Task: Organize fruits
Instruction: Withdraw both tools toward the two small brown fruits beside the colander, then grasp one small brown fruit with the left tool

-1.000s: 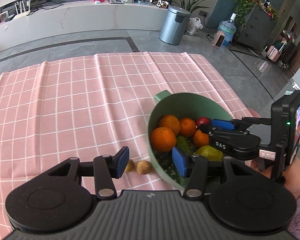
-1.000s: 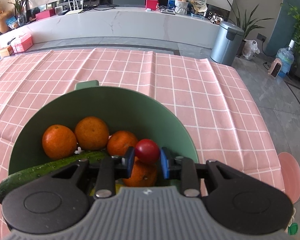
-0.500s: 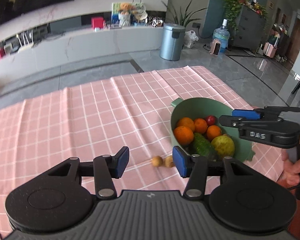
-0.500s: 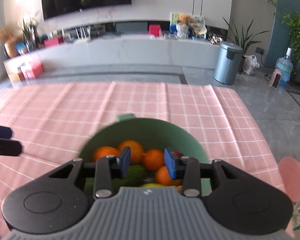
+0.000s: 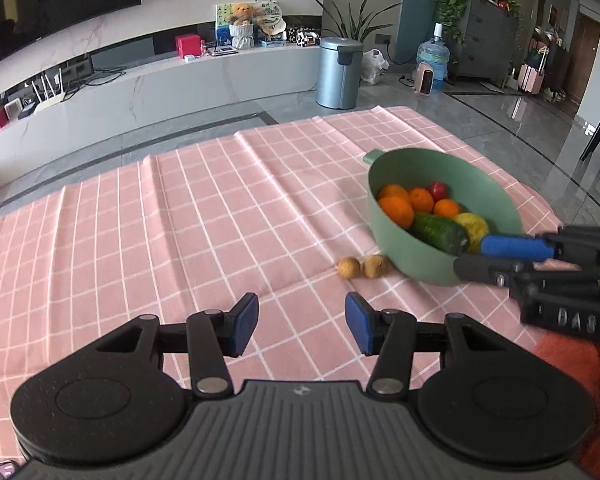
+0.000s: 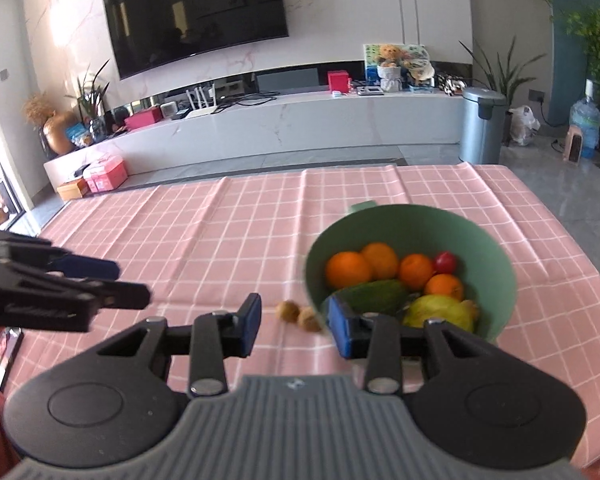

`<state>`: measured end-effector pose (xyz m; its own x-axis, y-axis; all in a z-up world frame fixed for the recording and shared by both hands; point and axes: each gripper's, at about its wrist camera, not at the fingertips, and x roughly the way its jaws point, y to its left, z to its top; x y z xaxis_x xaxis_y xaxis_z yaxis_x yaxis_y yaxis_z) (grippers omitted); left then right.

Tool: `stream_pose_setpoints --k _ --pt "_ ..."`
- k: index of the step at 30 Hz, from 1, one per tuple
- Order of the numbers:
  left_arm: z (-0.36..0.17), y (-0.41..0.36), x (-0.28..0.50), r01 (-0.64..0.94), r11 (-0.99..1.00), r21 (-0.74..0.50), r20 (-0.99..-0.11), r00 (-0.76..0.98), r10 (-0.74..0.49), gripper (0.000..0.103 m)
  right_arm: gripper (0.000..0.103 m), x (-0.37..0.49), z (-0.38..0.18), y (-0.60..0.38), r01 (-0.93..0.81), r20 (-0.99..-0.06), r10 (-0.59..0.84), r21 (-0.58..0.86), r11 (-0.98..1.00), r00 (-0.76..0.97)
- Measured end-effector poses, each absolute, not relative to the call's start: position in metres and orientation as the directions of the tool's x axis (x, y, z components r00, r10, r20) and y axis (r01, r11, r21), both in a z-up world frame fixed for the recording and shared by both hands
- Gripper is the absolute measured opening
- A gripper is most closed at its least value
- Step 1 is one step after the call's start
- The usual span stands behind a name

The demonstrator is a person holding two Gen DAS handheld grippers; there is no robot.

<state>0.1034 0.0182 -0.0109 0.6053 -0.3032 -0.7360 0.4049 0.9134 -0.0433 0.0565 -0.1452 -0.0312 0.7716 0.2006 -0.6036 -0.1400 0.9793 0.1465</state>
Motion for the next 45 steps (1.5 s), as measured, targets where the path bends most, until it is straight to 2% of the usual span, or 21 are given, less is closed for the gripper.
stream_pose_setpoints --k 6,14,19,28,32,35,41,45 --pt "-0.037 0.006 0.108 0.492 0.87 -0.039 -0.734 0.576 -0.359 0.059 0.034 0.058 -0.065 -0.126 -0.111 -0.657 0.17 0.132 0.985 0.735" --pt "-0.069 -0.022 0.136 0.599 0.801 0.006 -0.709 0.567 -0.419 0.056 0.034 0.08 -0.094 -0.138 0.024 -0.7 0.085 0.144 0.989 0.709" --pt "-0.09 -0.042 0.145 0.662 0.745 0.083 -0.71 0.564 -0.421 0.054 0.031 0.09 -0.105 -0.15 0.116 -0.713 0.048 0.18 0.977 0.7" --pt "-0.116 -0.063 0.159 0.7 0.689 0.189 -0.711 0.581 -0.395 0.045 0.031 0.097 -0.114 -0.156 0.146 -0.724 0.06 0.218 0.965 0.688" --pt "-0.121 -0.063 0.164 0.698 0.694 0.175 -0.713 0.576 -0.4 0.031 0.031 0.099 -0.117 -0.157 0.147 -0.726 0.065 0.226 0.963 0.685" --pt "-0.122 -0.06 0.165 0.695 0.699 0.167 -0.709 0.577 -0.405 0.025 0.031 0.101 -0.119 -0.157 0.149 -0.727 0.064 0.226 0.963 0.684" --pt "-0.11 -0.048 0.163 0.644 0.753 0.136 -0.722 0.585 -0.37 0.025 0.031 0.101 -0.121 -0.157 0.152 -0.713 0.073 0.247 0.957 0.698" --pt "-0.093 -0.032 0.158 0.561 0.817 0.136 -0.741 0.605 -0.292 0.025 0.031 0.102 -0.122 -0.148 0.172 -0.691 0.057 0.258 0.951 0.721"
